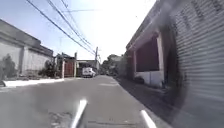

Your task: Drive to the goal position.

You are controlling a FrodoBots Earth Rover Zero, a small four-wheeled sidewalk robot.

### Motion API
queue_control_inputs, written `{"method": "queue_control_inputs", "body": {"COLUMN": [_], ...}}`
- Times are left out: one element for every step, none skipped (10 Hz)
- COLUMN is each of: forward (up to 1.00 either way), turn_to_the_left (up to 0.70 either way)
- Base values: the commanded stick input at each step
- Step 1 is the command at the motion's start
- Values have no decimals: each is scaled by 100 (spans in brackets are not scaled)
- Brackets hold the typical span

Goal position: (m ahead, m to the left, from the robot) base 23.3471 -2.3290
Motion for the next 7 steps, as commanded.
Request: {"method": "queue_control_inputs", "body": {"forward": [94, 94, 94, 94, 94, 94, 94], "turn_to_the_left": [0, 0, 0, 0, 0, 0, 0]}}
